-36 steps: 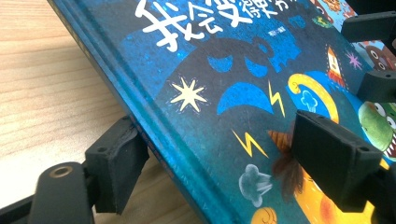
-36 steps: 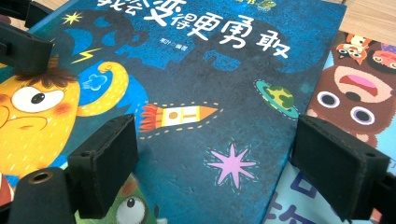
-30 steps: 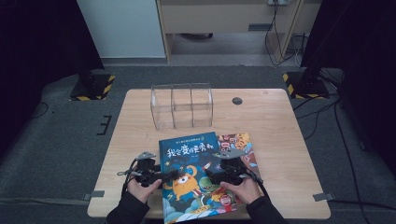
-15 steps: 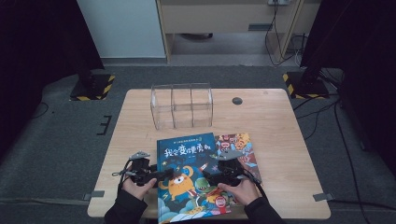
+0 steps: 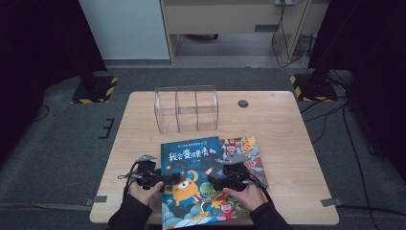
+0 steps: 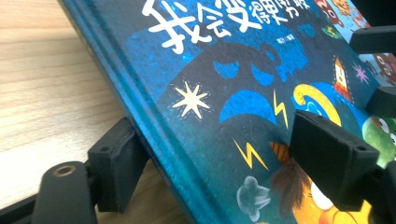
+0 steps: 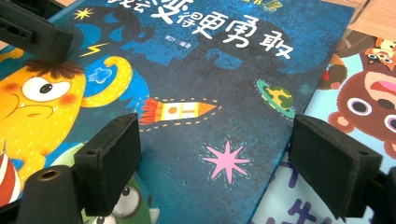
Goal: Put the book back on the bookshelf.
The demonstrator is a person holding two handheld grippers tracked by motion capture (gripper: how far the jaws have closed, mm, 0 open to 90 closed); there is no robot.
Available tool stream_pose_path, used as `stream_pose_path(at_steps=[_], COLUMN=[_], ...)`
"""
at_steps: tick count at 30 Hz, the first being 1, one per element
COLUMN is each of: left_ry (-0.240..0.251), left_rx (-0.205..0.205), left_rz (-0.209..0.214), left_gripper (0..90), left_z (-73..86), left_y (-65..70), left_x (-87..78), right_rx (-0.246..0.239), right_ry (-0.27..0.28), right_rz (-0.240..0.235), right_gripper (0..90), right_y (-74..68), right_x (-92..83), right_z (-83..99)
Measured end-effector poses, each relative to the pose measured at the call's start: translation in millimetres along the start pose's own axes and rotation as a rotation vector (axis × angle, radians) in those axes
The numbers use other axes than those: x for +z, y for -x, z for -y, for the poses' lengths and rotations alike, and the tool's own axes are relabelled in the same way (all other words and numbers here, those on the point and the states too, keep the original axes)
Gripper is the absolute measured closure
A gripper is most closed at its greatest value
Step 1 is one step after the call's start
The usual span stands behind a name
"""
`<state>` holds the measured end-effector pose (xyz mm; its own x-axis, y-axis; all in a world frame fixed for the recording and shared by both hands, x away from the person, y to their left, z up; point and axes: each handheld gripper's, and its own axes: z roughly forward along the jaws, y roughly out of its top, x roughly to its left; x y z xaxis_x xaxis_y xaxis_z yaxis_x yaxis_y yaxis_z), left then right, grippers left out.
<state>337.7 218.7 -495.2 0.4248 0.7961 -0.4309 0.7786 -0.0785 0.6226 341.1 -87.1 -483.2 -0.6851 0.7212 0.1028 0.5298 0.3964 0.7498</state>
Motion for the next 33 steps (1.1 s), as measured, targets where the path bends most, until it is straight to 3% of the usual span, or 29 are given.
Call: stream_pose_path(at_steps=[4,8,11,18,25,29,33], left_ry=[0.023,0.083,0.100,0.153,0.133,0.141,0.143], left_rx=[0.013,0.031,0.047,0.083,0.077,0.098,0.099], left_rz=[-0.026,-0.025,-0.028,-0.016,-0.015,-0.018,0.013], left_gripper=[21.5,27.9,28.8,32.8,32.3,29.7,29.2], left_z=[-0.8,-2.8,-3.5,-5.8,-8.1,-10.5,-12.3], left_y=[4.4,7.8,10.3,13.3,12.9,17.1,18.8], left_x=[-5.1,-14.7,-16.7,-23.9,-21.7,-21.5,-20.2], right_rx=[0.004,0.026,0.019,0.061,0.065,0.078,0.095], right_ry=[0.004,0.028,0.046,0.058,0.059,0.064,0.069], right_rz=[-0.004,-0.015,-0.012,-0.043,-0.040,-0.052,-0.070], right_gripper=[17.2,17.4,17.4,17.3,17.1,17.1,16.8], right_y=[0.8,2.2,2.6,7.2,7.9,9.4,11.9], right_x=[-0.2,-1.2,-1.6,-2.7,-2.9,-3.2,-3.9], right_z=[0.2,0.0,-0.3,0.4,0.6,0.9,1.4])
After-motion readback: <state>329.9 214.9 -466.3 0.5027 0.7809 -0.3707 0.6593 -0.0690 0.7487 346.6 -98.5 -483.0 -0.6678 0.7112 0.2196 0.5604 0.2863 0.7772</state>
